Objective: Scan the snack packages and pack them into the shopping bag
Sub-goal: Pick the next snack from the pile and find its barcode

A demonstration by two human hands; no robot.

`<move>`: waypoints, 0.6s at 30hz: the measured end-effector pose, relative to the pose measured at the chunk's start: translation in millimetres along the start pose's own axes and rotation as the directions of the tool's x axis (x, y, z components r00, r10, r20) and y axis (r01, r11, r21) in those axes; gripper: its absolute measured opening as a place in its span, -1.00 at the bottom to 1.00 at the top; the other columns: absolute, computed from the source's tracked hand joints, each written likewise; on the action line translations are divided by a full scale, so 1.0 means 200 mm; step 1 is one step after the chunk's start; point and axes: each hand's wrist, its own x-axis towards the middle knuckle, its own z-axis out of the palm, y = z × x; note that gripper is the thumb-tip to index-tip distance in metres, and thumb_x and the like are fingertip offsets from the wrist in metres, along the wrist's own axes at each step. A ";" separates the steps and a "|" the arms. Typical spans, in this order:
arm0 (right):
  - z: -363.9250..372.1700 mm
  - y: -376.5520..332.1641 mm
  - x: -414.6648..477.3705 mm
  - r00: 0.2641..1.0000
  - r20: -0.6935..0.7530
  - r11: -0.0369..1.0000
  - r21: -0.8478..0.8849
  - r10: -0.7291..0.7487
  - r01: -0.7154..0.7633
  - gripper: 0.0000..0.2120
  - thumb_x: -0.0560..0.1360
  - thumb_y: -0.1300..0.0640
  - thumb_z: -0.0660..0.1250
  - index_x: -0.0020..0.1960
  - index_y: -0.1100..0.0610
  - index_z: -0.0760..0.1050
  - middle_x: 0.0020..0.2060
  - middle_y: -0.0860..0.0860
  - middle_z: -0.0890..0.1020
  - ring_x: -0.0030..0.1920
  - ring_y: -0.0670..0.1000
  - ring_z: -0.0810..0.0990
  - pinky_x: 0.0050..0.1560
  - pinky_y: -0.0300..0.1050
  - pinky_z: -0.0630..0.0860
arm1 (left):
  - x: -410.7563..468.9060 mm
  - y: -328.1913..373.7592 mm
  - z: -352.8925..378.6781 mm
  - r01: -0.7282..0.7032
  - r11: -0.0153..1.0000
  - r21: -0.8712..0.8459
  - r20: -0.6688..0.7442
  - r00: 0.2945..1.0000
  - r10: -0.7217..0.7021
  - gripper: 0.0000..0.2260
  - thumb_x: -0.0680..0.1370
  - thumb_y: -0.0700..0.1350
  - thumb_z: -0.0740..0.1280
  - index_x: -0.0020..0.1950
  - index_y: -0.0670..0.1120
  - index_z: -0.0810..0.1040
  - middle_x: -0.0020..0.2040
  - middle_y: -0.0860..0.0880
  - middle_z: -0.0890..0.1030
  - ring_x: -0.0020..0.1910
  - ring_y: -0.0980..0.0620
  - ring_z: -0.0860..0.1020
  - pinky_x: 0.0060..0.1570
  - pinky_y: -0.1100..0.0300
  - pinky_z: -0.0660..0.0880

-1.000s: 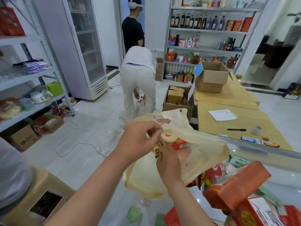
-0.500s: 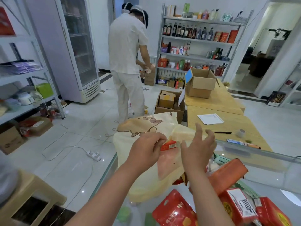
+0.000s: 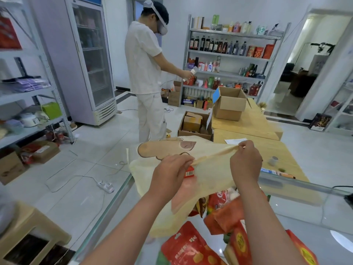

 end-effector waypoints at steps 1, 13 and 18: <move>-0.02 0.02 0.01 1.000 -0.002 1.000 0.018 -0.001 0.001 -0.78 0.56 0.36 0.11 0.12 0.29 0.48 -0.04 0.24 0.58 -0.01 0.23 0.51 -0.15 -0.10 0.29 | 0.01 0.02 0.01 -0.001 1.000 -0.002 -0.009 1.000 0.001 -0.84 0.58 -0.09 0.30 0.08 -0.02 0.65 -0.03 0.07 0.67 -0.06 0.08 0.56 -0.10 0.32 0.41; -0.20 0.18 0.08 0.990 -0.087 0.976 0.174 -0.114 0.128 -0.84 0.55 0.35 0.17 0.02 0.29 0.52 -0.16 0.16 0.59 -0.16 0.08 0.45 -0.19 -0.20 0.20 | 0.00 0.22 0.13 0.068 0.998 0.014 -0.111 0.992 -0.066 -0.84 0.58 -0.16 0.31 0.11 -0.03 0.64 0.00 0.06 0.68 -0.03 0.09 0.59 -0.08 0.31 0.44; -0.22 0.23 0.10 0.976 0.146 0.963 0.241 -0.163 0.125 -0.85 0.55 0.28 0.19 -0.01 0.19 0.54 -0.24 0.07 0.59 -0.22 0.04 0.50 -0.25 -0.17 0.33 | 0.03 0.23 0.08 0.097 0.980 0.173 -0.157 0.985 -0.070 -0.87 0.56 -0.12 0.36 0.06 0.01 0.65 -0.05 0.10 0.67 -0.07 0.08 0.59 -0.22 0.36 0.38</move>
